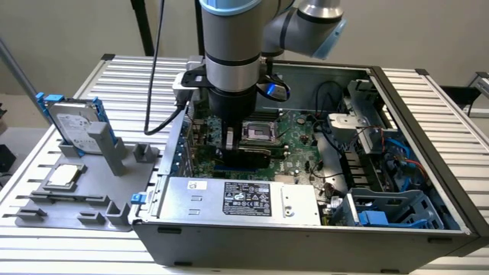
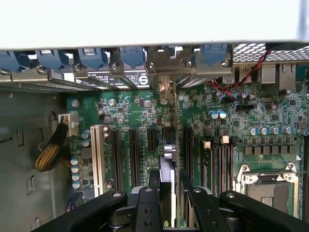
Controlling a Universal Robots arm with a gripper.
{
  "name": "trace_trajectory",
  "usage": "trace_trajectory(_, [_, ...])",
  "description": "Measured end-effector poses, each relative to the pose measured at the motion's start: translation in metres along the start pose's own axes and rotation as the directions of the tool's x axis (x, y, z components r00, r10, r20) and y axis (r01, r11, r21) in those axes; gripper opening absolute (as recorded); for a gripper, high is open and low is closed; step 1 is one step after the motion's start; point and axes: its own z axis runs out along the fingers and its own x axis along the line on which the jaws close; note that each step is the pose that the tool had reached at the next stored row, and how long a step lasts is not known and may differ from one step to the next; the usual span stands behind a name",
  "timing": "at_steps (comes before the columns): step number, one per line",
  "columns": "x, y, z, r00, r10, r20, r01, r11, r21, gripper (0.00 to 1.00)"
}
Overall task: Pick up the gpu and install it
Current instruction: 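Insert the gpu into the slot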
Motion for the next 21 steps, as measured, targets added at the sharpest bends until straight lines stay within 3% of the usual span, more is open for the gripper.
trace_trajectory(21, [-0.0010, 0.0016, 0.0030, 1.0000, 0.000, -0.0002, 0.000, 1.0000, -0.0001, 0.27])
